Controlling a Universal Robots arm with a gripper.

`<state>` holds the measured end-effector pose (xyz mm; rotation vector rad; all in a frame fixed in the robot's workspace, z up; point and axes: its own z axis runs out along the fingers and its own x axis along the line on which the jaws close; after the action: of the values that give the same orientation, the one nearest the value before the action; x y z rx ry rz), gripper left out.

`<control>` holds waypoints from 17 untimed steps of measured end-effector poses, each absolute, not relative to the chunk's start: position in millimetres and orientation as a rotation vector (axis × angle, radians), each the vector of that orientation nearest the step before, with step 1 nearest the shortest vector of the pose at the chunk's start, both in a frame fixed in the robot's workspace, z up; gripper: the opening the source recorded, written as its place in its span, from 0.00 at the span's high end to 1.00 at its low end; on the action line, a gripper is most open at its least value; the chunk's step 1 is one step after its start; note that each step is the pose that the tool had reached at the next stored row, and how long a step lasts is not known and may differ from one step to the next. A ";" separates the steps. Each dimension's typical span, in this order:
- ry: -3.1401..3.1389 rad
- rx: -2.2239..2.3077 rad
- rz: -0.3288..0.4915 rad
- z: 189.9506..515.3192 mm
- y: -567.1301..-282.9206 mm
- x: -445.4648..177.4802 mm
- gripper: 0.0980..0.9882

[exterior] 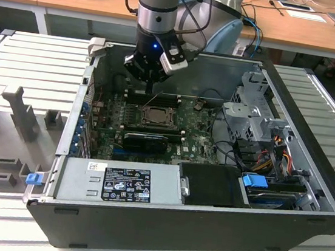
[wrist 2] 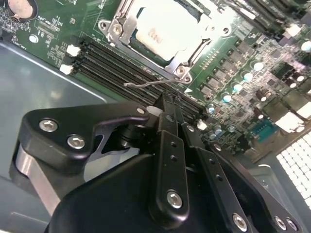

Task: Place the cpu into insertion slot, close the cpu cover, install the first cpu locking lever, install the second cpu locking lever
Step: 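Install the first cpu locking lever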

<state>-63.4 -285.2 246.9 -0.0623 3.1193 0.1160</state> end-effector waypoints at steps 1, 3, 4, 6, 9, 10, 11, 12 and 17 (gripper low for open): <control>3.119 -0.062 0.117 245.0 -285.3 -62.8 0.99; 3.119 -0.063 0.118 242.4 -285.3 -60.8 0.99; 3.119 -0.063 0.117 241.2 -285.0 -58.5 0.99; 3.119 -0.064 0.118 239.9 -284.0 -54.9 0.99; 3.119 -0.065 0.118 238.9 -283.4 -51.6 0.99; 3.119 -0.068 0.118 237.8 -283.3 -48.0 0.99; 3.119 -0.071 0.118 237.3 -283.3 -46.4 0.99; 3.119 -0.074 0.118 236.7 -283.3 -45.1 0.99; 3.119 -0.091 0.118 230.2 -282.1 -34.4 0.99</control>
<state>-34.4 -282.1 230.2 -0.0908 3.1193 0.1181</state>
